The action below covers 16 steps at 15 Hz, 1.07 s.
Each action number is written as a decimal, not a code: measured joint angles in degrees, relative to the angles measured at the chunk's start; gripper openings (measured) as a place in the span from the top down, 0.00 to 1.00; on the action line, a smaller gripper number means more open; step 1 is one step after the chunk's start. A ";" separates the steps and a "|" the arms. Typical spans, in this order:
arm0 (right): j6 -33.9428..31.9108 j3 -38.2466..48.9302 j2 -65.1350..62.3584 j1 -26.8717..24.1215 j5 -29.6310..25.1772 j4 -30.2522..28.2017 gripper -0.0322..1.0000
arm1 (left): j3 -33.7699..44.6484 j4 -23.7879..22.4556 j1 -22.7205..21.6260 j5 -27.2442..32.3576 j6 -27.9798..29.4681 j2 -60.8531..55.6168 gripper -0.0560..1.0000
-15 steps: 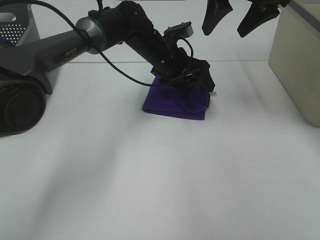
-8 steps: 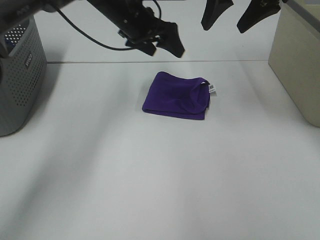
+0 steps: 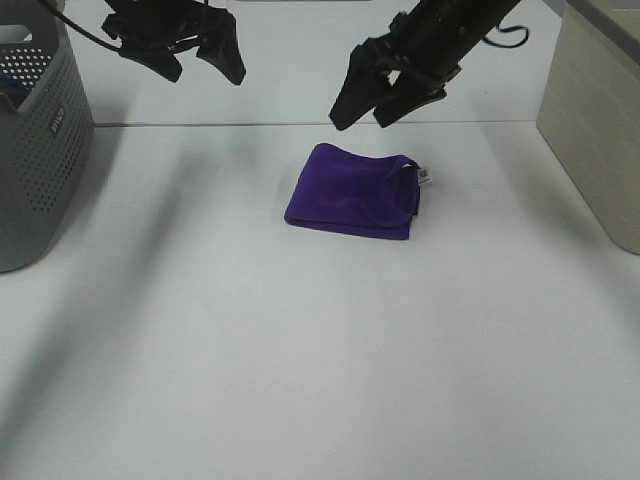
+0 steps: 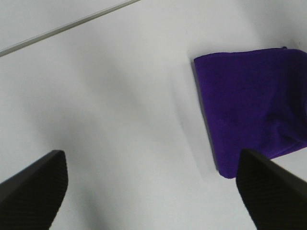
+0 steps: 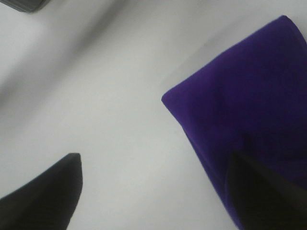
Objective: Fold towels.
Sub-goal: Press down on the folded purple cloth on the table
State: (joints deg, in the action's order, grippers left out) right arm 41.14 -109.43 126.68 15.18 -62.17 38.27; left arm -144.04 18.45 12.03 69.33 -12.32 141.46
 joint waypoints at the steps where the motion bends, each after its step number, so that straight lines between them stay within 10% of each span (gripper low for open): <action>1: 5.79 0.00 2.12 0.00 1.38 1.78 0.19 | 0.00 -0.34 0.00 0.00 -0.23 0.00 0.12; 7: 18.22 0.00 9.63 0.00 4.81 4.98 0.21 | 0.00 -0.57 0.00 0.00 -0.34 0.00 0.12; 16: 13.12 0.00 11.52 -1.83 9.57 -9.85 0.21 | 0.00 -0.69 0.00 0.06 -1.26 0.11 0.12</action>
State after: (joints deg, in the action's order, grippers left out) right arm 54.26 -109.43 138.20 13.35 -52.60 28.42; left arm -144.04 17.76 12.03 69.39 -13.58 141.58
